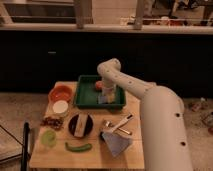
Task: Wipe tray with sponge
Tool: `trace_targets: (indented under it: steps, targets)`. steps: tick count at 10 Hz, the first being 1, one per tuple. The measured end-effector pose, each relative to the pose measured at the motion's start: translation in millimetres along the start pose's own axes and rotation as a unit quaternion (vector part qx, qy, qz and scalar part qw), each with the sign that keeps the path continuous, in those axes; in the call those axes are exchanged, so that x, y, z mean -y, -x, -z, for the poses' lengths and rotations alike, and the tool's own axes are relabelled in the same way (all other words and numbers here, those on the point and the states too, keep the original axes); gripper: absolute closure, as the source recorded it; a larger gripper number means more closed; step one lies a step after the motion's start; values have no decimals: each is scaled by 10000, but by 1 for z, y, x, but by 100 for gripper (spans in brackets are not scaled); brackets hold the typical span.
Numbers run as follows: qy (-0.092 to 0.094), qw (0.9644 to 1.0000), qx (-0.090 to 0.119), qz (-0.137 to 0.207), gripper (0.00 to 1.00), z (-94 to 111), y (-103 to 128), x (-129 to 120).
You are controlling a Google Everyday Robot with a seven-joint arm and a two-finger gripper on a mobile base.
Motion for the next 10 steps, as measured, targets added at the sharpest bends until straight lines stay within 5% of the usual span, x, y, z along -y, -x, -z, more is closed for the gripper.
trace_targets:
  steps: [5, 10]
  targets:
    - [-138, 9991, -136, -376, 94, 2, -19, 28]
    - [-46, 9997, 175, 193, 94, -8, 35, 25]
